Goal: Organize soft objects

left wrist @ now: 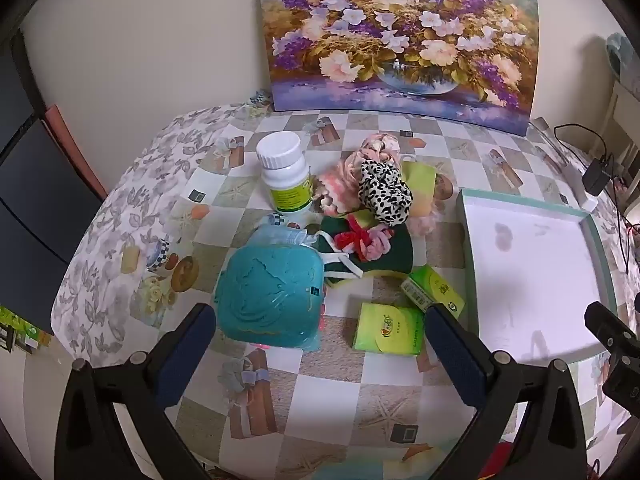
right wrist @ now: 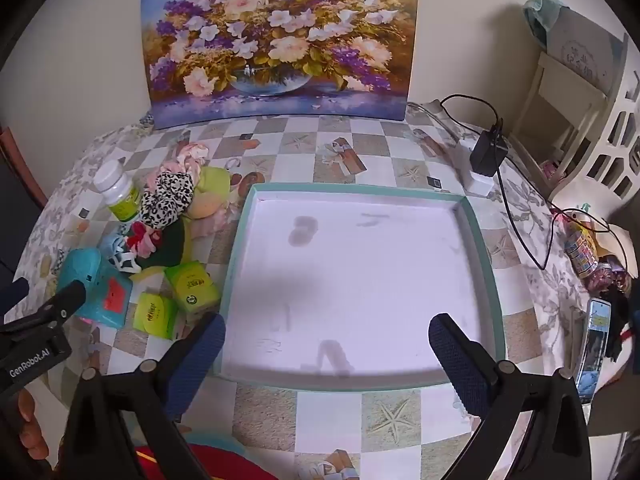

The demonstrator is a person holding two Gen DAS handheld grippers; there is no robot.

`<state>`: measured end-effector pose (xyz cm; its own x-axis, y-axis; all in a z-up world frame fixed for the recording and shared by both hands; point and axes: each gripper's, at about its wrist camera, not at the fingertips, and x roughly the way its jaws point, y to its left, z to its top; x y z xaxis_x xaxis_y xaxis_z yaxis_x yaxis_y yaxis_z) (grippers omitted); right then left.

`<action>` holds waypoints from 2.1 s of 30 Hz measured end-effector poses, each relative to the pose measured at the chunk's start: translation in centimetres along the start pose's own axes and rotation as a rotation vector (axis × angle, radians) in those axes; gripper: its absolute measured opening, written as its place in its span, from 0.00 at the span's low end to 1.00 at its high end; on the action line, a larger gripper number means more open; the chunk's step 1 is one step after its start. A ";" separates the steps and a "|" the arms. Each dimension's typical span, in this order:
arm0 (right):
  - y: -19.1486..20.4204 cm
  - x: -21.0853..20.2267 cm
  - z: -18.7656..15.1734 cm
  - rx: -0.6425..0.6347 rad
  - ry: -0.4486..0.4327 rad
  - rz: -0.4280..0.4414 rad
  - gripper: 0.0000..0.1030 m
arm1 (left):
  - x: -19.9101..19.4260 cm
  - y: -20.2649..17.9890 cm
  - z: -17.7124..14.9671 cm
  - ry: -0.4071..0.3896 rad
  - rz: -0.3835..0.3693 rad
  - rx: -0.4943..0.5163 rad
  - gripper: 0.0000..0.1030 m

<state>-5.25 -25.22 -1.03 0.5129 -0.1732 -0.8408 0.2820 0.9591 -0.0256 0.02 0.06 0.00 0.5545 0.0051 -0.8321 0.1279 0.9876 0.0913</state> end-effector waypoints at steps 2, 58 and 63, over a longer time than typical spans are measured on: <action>-0.2 0.1 -0.1 0.005 0.000 0.004 1.00 | 0.0 0.2 0.0 -0.001 0.002 0.002 1.00; -0.4 -0.3 0.0 0.021 -0.001 0.004 1.00 | -0.5 -0.6 0.0 -0.007 -0.015 0.025 1.00; -0.5 -0.4 0.0 0.020 -0.001 0.005 1.00 | -0.5 -0.4 0.1 -0.007 -0.030 0.014 1.00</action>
<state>-5.54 -25.60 -0.69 0.5154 -0.1685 -0.8402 0.2958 0.9552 -0.0101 -0.23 -0.32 0.42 0.5564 -0.0256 -0.8305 0.1557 0.9850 0.0739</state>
